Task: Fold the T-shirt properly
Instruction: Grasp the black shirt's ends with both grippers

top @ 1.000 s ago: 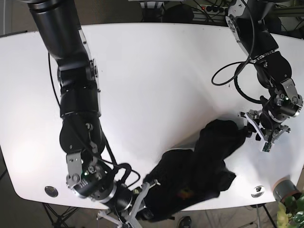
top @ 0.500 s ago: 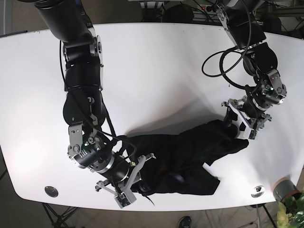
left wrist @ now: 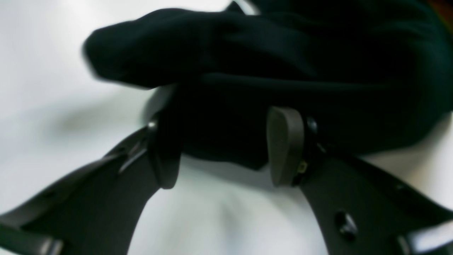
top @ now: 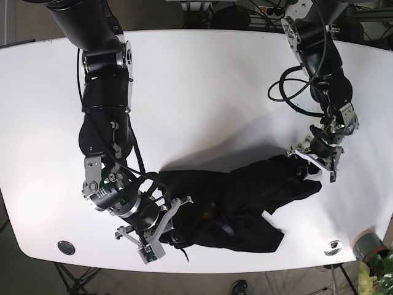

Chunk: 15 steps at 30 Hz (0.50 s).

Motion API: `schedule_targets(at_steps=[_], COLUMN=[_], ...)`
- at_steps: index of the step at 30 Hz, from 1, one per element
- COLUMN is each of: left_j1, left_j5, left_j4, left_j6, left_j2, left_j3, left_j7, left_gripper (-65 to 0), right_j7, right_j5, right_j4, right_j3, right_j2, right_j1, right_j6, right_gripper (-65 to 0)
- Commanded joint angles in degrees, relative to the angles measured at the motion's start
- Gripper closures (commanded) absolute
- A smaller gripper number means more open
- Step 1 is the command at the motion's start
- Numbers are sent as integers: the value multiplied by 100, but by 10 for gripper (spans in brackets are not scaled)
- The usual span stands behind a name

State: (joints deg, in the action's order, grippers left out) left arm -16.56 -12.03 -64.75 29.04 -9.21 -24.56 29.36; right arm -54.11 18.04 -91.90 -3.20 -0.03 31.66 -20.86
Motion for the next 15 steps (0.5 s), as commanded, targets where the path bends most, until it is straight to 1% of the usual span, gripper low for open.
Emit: schedule_targets(at_steps=[1,3,6,10,15], left_j1=[-318,-450,-617,-933,-1241], left_j5=[91,267,372,390,390], left_j4=[334,642,1038,1627,2339], left_j6=[-227,-359,-376,-376,-376], left_j2=[-200,-305,-349,-455,-463], left_j3=[306,614,834,869,869], left_j7=[-295,-550,-813,-884,-928], left_gripper=[-347,-347,-349,-349,-350], right_j7=[184,184,184,184,184], right_j5=[73,73,81,81,81], right_j4=[-116,-125,-160,-160,-168], right_j3=[26,26,26,34,34], right_j2=[8,60,60,69,69], right_j1=[161,135,118,91,74], right_j6=[-10,-10,-10,-10,-10], right_gripper=[-22,-22,-22,-22,-22])
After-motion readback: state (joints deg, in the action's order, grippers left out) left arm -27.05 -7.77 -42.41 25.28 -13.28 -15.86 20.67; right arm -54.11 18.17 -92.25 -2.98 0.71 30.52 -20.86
